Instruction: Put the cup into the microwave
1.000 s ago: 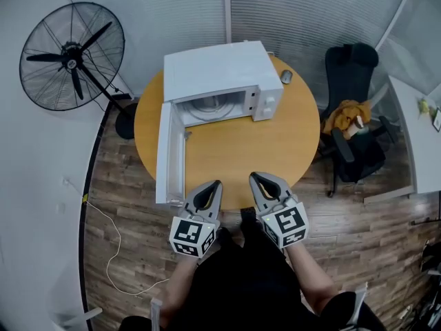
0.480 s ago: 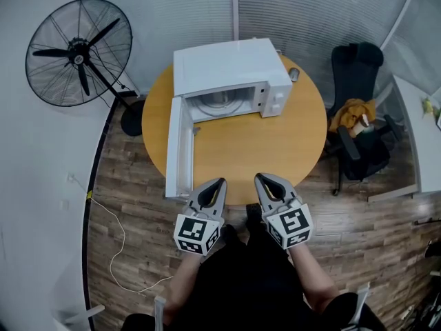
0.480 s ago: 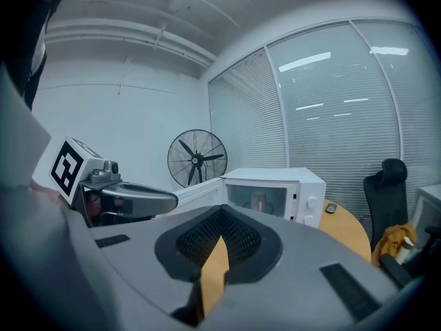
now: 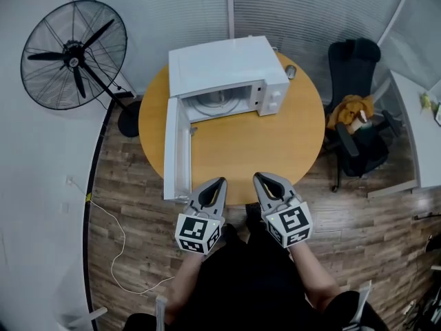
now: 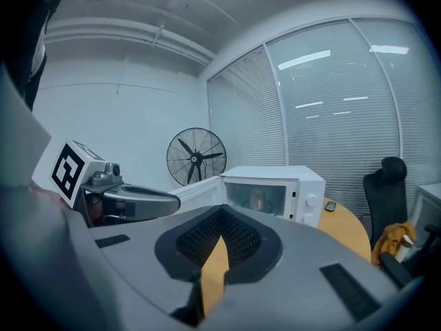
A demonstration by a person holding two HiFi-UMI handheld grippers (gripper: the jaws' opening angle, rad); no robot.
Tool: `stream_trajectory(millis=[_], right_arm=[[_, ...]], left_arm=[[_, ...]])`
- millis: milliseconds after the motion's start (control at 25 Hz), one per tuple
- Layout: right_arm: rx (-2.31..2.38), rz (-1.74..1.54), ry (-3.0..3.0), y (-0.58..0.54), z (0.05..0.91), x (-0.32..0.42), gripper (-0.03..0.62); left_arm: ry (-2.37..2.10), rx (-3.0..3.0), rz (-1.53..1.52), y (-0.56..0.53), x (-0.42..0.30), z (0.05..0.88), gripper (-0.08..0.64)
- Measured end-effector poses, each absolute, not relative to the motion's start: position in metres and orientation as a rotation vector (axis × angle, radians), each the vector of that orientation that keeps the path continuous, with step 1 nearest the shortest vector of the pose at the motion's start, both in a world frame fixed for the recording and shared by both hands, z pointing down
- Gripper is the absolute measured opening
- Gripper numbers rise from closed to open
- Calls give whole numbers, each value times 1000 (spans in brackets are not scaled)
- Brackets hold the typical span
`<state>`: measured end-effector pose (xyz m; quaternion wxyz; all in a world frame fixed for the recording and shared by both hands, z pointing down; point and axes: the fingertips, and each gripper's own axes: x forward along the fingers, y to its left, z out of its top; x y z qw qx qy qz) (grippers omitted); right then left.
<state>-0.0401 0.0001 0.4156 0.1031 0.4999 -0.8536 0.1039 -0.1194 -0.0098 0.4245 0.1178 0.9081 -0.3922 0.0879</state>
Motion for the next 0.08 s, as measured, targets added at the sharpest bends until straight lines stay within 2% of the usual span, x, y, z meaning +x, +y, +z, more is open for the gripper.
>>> stream_trajectory(millis=[80], right_arm=[[1477,316,-2520,-2,417,-38,9]], left_arm=[[-1144,2658,256,-11,-117,425,-6]])
